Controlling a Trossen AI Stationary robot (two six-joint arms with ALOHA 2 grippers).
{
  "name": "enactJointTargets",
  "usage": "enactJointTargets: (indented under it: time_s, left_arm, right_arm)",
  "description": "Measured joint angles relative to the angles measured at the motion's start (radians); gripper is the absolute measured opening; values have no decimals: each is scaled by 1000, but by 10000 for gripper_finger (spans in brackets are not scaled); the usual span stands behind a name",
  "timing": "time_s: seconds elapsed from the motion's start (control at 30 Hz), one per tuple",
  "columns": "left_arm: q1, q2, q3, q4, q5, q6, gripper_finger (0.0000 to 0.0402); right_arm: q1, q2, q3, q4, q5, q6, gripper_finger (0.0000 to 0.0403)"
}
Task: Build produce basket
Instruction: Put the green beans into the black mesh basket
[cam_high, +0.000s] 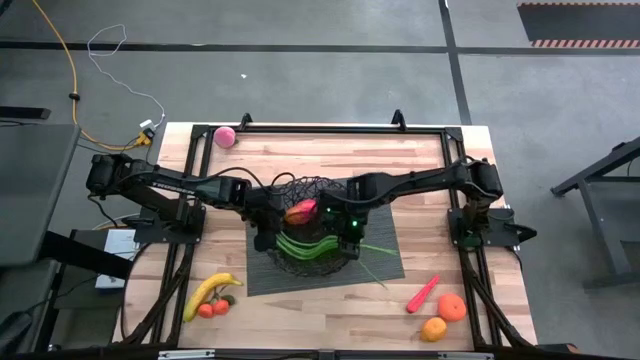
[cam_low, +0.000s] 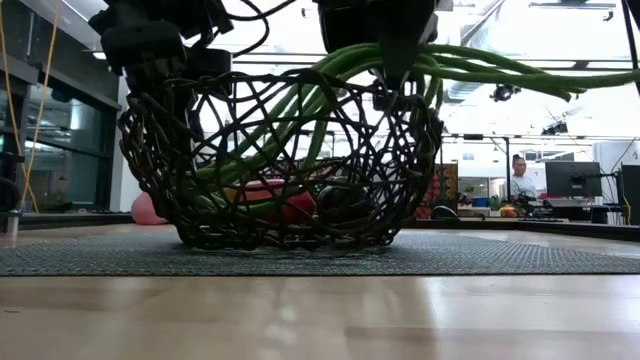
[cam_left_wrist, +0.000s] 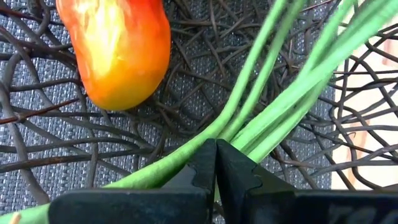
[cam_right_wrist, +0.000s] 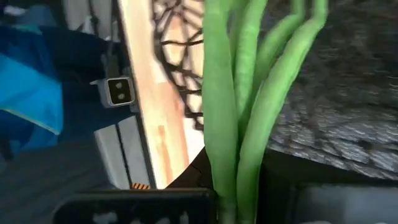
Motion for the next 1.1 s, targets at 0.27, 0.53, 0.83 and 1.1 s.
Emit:
enactJointTargets:
  time_s: [0.27, 0.53, 0.83, 1.1]
  left_arm:
    - [0, 0, 0, 1, -3, 0, 0]
    - [0, 0, 0, 1, -3, 1, 0]
    - [0, 0, -1, -1, -5, 0, 0]
    - [0, 0, -1, -2, 10, 1, 0]
  right_arm:
    - [-18, 0, 12, -107, 135, -130, 0]
    - [-10, 0, 32, -127, 325, -288, 0]
    - [41, 0, 50, -95, 558, -624, 3]
    - [94, 1, 106, -107, 682, -952, 5]
